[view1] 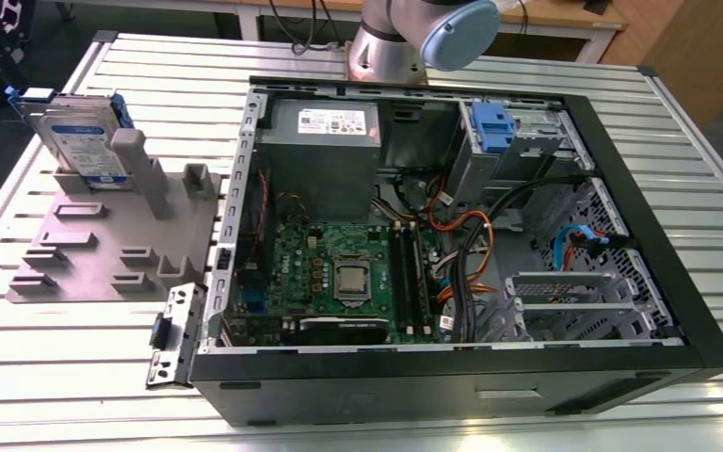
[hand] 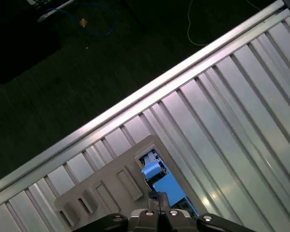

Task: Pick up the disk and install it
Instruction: 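Pick up the disk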

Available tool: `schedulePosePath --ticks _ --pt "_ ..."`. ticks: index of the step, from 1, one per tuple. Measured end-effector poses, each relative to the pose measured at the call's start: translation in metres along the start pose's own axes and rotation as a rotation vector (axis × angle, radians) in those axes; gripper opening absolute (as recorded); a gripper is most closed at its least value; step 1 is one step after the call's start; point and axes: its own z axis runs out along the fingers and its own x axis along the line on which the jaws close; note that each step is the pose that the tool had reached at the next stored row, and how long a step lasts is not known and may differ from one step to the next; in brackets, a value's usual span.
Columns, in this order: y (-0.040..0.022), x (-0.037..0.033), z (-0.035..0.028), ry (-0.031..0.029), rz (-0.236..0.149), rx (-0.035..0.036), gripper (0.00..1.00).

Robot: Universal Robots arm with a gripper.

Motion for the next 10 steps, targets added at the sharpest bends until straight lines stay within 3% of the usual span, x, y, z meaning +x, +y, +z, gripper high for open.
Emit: schedulePosePath --ticks 10 --pt "0.0000 0.0000 0.0006 0.0046 -0.112 -0.0018 0.11"
